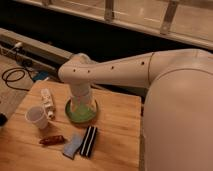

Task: Drag the pepper across the table

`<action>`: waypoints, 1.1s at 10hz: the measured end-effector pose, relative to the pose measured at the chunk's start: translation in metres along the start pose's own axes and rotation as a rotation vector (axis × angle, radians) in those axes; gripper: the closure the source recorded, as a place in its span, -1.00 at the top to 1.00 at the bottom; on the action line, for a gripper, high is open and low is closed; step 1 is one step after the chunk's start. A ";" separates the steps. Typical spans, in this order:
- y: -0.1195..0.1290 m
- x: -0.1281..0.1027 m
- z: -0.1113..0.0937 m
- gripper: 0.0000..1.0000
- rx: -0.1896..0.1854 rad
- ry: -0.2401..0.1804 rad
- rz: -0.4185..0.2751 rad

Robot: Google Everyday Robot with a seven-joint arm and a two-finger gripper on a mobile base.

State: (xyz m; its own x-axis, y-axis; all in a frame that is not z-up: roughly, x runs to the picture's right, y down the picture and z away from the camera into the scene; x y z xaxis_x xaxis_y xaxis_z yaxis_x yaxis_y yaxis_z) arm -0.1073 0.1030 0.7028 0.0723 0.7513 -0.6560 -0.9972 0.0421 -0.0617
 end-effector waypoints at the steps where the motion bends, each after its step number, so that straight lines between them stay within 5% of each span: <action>1: 0.000 0.000 0.000 0.30 0.000 0.000 0.000; 7: 0.001 0.000 -0.002 0.30 0.009 -0.010 -0.028; 8: 0.007 0.001 -0.003 0.30 0.007 -0.017 -0.088; 11: 0.034 0.012 -0.012 0.30 0.033 -0.040 -0.463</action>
State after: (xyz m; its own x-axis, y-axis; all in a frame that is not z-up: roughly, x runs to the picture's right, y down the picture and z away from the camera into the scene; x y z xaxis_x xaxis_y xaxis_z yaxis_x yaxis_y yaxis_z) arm -0.1401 0.1055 0.6841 0.5095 0.6737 -0.5353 -0.8605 0.3991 -0.3167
